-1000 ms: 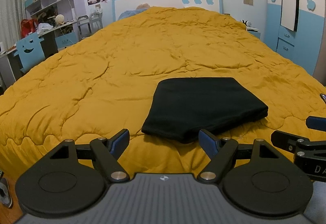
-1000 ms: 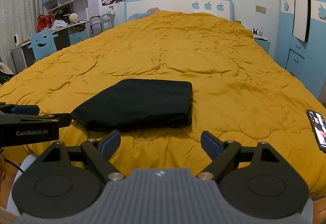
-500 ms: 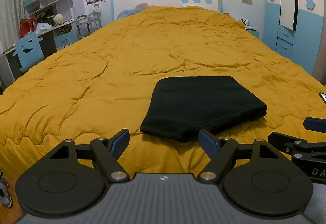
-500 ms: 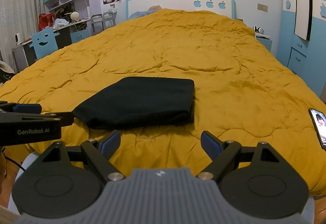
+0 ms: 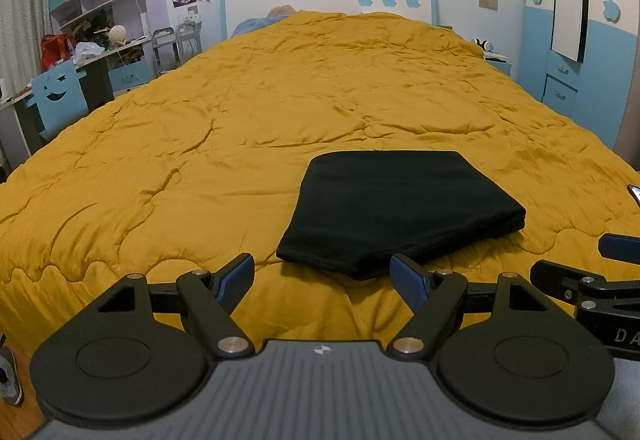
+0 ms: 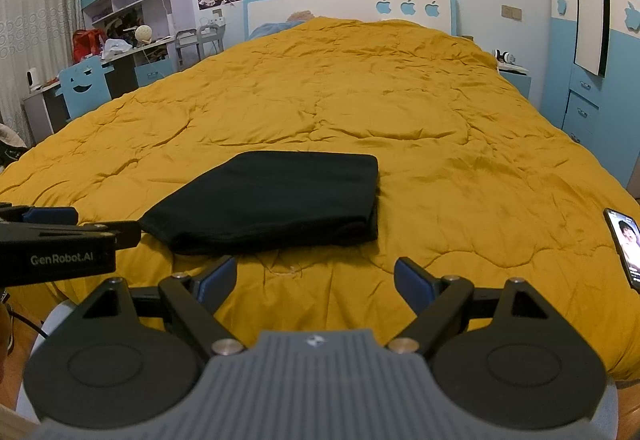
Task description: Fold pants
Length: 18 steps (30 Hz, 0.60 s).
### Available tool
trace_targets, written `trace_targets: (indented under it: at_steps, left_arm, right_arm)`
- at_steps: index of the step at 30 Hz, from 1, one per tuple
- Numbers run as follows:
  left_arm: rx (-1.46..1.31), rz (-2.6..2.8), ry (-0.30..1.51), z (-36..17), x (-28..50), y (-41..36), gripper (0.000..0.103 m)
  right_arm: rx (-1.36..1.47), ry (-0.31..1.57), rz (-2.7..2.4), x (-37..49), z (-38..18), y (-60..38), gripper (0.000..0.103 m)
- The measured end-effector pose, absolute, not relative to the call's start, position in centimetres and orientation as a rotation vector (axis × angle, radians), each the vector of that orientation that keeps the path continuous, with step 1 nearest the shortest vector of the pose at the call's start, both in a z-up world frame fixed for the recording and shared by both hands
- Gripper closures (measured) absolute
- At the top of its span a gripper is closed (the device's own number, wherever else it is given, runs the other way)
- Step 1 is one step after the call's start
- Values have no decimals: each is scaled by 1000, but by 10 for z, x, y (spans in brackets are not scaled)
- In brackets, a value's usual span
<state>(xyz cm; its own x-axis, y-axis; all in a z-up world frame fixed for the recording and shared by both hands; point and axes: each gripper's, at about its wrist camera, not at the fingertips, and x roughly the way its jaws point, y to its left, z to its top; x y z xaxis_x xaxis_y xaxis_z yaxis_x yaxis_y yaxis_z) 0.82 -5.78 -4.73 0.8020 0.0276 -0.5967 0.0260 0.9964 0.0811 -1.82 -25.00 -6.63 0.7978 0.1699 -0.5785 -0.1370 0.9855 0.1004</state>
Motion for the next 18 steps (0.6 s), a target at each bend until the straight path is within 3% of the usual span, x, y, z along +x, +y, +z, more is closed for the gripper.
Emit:
trace_targets:
  at_steps: [18]
  left_arm:
    - [82,4,641,-48,7,-58,13]
  right_arm:
    - [55,626,165,-19,-67,-250,21]
